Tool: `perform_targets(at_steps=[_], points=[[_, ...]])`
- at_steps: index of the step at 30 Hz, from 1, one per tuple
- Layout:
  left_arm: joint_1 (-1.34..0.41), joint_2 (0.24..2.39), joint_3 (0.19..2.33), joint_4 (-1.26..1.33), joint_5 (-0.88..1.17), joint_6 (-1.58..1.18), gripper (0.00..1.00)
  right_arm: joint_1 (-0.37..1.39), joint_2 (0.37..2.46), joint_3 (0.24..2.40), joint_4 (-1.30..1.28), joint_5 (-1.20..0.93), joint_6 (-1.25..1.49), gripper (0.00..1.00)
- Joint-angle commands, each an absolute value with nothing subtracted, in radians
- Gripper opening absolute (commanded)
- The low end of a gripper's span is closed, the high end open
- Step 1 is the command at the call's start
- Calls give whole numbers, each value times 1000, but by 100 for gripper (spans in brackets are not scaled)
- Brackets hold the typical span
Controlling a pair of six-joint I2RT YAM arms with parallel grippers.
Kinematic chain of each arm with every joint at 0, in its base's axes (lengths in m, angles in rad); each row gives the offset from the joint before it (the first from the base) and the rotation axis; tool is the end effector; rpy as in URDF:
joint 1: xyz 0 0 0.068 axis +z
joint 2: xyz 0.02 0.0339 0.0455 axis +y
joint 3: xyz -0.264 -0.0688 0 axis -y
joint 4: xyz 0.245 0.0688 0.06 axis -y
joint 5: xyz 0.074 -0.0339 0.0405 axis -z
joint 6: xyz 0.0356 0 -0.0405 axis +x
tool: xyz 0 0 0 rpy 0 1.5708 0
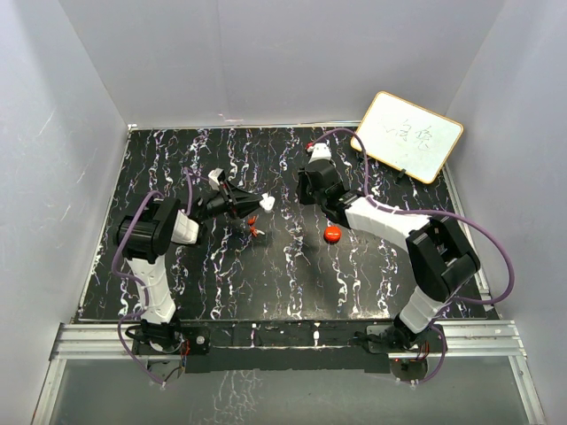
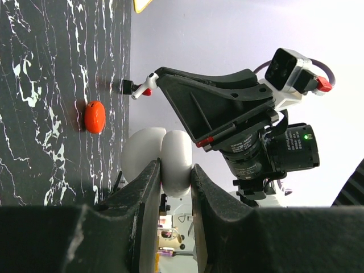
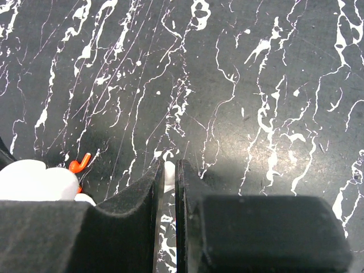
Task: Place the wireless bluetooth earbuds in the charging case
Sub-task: Pick up the earbud from the center of the board.
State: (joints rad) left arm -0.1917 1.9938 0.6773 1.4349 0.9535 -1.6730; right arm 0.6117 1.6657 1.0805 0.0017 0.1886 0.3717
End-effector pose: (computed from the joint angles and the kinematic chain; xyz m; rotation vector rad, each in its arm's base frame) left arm 0.3302 -0.0937 0.1434 -0.4159 1.9148 -2.0530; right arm 0.3095 0.2089 0.2310 -0.1496 2.1604 0.3691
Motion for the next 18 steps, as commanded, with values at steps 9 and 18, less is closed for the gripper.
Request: perform_targets(at_steps=[9,18], points=[[-240,1979,699,1535,870,-1610,0,681,1601,1150,46,271,370,10],[-258,1970,687,1476,819,-1573,0,736,1598,1188,44,328,354,10]])
